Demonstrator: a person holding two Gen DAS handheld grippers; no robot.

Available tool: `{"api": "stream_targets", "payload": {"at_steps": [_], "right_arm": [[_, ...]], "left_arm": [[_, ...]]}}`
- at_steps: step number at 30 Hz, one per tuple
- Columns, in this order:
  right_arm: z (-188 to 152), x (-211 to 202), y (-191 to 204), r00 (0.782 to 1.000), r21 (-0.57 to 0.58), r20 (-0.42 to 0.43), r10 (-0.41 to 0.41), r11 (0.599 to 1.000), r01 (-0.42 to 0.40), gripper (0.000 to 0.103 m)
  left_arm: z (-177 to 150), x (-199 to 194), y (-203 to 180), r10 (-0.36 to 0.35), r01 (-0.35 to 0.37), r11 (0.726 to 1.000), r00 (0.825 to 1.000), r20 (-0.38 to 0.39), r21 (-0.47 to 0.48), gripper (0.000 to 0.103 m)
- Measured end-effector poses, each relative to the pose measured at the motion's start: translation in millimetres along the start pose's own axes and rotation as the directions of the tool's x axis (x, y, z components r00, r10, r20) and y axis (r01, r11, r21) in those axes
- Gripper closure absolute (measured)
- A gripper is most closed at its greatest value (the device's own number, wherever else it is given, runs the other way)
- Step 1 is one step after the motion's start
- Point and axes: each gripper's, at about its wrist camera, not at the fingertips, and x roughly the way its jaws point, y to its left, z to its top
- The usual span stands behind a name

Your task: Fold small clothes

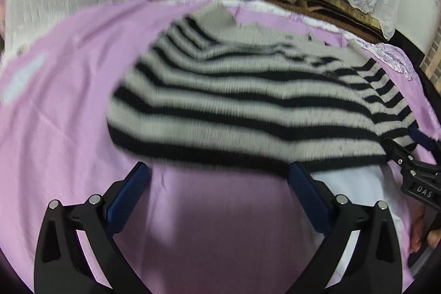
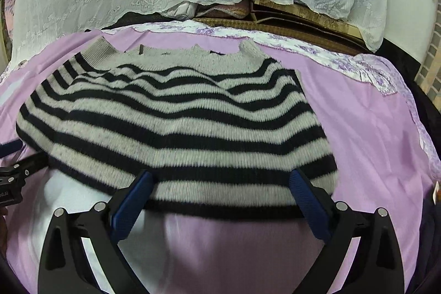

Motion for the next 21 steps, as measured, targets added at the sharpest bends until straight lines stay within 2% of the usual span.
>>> {"api": "stream_targets", "payload": {"at_steps": [5,7,9,11,15,17,21], "right_arm": [[-9.3,-8.3,-7.2,0.999,0.040,-0.011,0.039,0.998,-0.039,0.003],[-14.6,-22.5,-15.2,0.998,0.083,0.038,0.051,0.995,-0.054,0.003],[-17.8,-38.9,-30.8,0.992,0.162,0.102,0.076,0.983,-0.092,0.003],[-22.0,-47.7,-53.2,0.984,0.265,0.132,0.120,0.952,-0.152,0.003],[-30.4,-47.7,-100.4,0.956,0.474,0.167,0.239,0.831,-0.291,0.003],[-31.9,-48.8,-114.2,0.940,0.521,0.201,0.275,0.782,-0.341,0.003],[-35.3,-42.8,-130.6,0.908,0.586,0.232,0.350,0.695,-0.417,0.003]], "left_arm": [[-10.4,-12.1,2.8,0.026,-0.026,0.999,1.000,0.017,-0.023,0.004],[-14.9,-25.4,2.8,0.054,-0.053,0.998,0.997,0.062,-0.029,0.004],[-19.5,-42.5,2.2,0.051,-0.048,0.998,0.992,0.116,-0.036,0.004],[-21.8,-54.2,0.3,0.043,-0.038,0.999,0.988,0.147,-0.037,0.004],[-17.1,-75.9,-17.6,0.053,-0.056,0.998,0.974,0.222,0.008,0.004],[-7.4,-81.9,-27.1,0.054,-0.060,0.998,0.969,0.240,0.018,0.004],[26.9,-84.4,-53.4,0.019,-0.023,1.000,0.975,0.222,0.012,0.004]]}}
